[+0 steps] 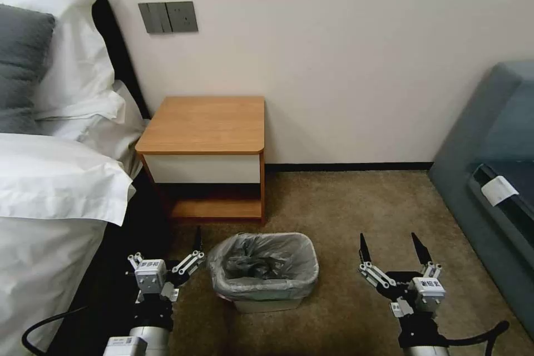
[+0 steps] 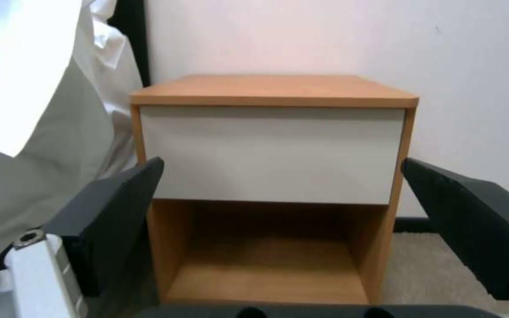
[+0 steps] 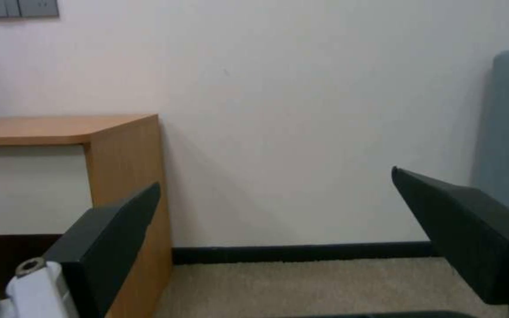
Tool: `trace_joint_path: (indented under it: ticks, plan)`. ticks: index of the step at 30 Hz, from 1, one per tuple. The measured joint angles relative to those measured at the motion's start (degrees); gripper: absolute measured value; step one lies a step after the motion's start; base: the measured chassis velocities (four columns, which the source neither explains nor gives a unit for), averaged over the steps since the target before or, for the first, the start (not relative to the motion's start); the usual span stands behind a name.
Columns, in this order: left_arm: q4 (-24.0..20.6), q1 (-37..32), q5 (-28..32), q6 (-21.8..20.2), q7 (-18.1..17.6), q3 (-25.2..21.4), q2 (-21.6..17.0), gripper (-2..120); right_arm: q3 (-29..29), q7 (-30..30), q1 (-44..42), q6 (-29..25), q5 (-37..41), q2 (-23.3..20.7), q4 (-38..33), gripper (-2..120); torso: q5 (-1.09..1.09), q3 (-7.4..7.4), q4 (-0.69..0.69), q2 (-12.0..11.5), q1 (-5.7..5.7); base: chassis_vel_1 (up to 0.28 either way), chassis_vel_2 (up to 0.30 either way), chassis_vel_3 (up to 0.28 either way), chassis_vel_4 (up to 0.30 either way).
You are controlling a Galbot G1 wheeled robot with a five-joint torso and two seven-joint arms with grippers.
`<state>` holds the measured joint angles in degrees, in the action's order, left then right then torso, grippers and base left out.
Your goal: Pick up the garbage bag from the table and place it over the trash can.
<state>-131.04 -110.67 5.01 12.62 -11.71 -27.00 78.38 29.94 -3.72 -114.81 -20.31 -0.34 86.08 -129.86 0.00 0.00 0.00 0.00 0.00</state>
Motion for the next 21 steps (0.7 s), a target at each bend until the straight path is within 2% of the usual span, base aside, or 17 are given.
trace_joint_path:
  ticks: [21]
  plan:
    - [0.14, 0.16, 0.15, -0.29, -0.08, 0.06, -0.02, 100, 0.04, 0.01, 0.11, 0.18, -0.04, 0.0, 0.05, 100, 0.0, 0.0, 0.0, 0.0, 0.0, 0.0, 0.0, 0.0, 0.0]
